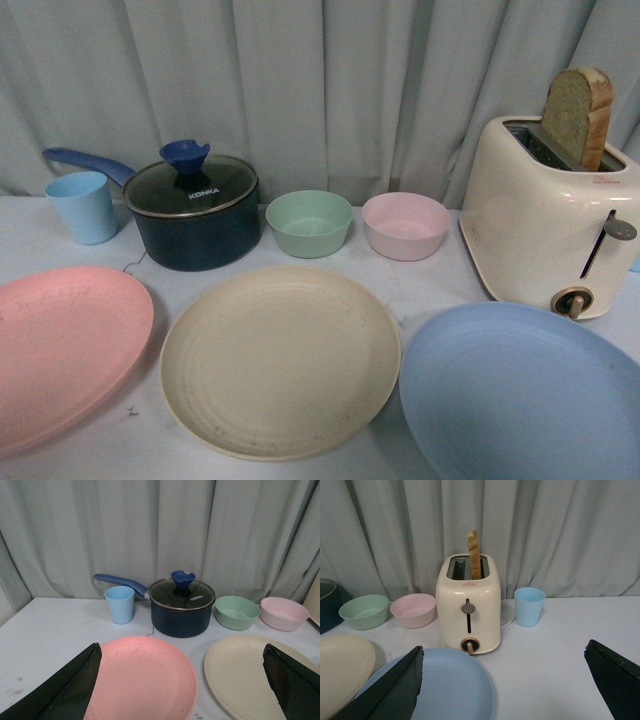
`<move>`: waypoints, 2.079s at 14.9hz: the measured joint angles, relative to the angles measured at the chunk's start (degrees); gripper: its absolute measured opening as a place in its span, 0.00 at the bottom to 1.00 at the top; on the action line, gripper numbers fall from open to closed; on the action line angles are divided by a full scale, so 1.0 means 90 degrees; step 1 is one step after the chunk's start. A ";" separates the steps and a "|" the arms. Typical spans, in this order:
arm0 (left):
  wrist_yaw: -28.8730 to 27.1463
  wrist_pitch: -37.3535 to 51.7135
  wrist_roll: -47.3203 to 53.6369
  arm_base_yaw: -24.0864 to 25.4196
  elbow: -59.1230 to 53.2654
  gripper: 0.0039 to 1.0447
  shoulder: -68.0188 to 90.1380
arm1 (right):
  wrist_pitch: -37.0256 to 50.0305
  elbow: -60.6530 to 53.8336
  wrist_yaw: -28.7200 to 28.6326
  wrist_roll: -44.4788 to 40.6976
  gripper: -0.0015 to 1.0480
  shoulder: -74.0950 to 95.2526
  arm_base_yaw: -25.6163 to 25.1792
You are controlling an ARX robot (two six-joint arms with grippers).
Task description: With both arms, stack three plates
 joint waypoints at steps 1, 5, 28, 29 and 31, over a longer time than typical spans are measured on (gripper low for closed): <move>0.0002 0.0002 0.0000 0.0000 0.0000 0.94 0.0000 | 0.0000 0.0000 0.0000 0.0000 0.94 0.0000 0.0000; 0.0000 0.0002 0.0000 0.0000 0.0000 0.94 0.0000 | 0.0000 0.0000 0.0000 0.0000 0.94 0.0000 -0.0002; 0.0002 0.0002 0.0000 0.0000 0.0000 0.94 0.0000 | 0.0000 0.0000 0.0000 0.0000 0.94 0.0000 0.0000; 0.0000 0.0002 0.0000 0.0000 0.0000 0.94 0.0000 | 0.0000 0.0000 0.0000 0.0000 0.94 0.0000 0.0000; 0.0002 0.0000 0.0000 0.0000 0.0000 0.94 0.0000 | 0.0000 0.0000 0.0000 0.0000 0.94 0.0000 -0.0002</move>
